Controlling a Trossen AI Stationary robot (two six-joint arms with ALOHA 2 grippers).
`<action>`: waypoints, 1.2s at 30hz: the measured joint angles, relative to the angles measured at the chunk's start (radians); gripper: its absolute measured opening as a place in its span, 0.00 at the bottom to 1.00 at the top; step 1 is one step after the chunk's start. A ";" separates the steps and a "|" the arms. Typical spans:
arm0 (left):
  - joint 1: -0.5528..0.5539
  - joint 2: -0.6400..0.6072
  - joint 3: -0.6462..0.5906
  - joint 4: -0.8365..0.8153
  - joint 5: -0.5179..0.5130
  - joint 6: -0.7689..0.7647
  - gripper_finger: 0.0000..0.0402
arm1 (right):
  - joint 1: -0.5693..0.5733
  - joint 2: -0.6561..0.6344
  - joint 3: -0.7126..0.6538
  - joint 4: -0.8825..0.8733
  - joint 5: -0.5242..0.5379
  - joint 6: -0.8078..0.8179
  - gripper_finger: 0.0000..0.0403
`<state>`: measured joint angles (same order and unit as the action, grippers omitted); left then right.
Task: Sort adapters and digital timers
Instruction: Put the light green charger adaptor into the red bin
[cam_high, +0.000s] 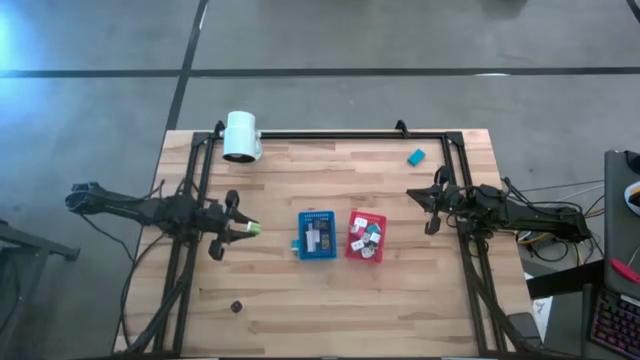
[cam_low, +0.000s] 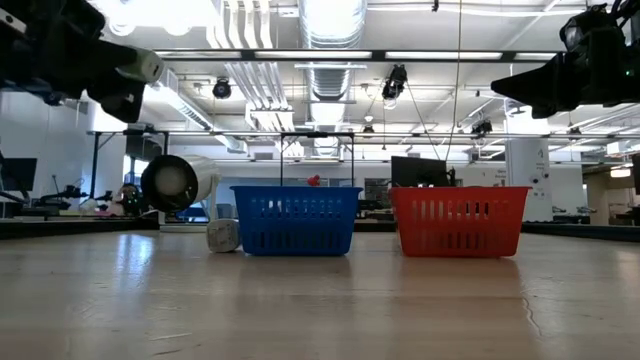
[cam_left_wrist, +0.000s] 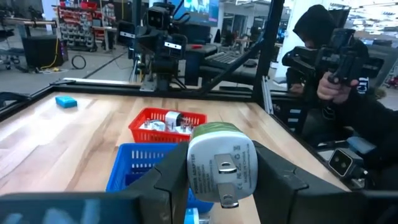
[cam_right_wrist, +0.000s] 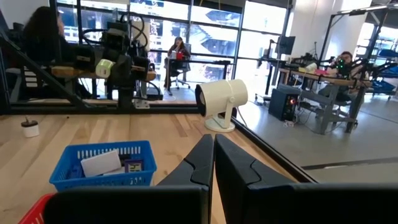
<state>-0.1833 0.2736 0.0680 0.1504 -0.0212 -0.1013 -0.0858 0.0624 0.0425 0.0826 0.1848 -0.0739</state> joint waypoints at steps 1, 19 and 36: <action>0.000 -0.012 -0.009 0.000 0.000 0.000 0.33 | 0.000 0.000 0.000 0.000 0.000 0.000 0.02; 0.001 0.200 0.081 0.148 -0.169 -0.011 0.33 | 0.000 0.000 0.000 0.004 0.001 -0.011 0.02; 0.133 1.384 0.907 0.018 0.225 0.312 0.33 | 0.000 0.000 0.000 0.006 0.002 -0.023 0.02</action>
<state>-0.0502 1.6572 0.9754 0.1682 0.2036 0.2103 -0.0853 0.0624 0.0425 0.0883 0.1867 -0.0965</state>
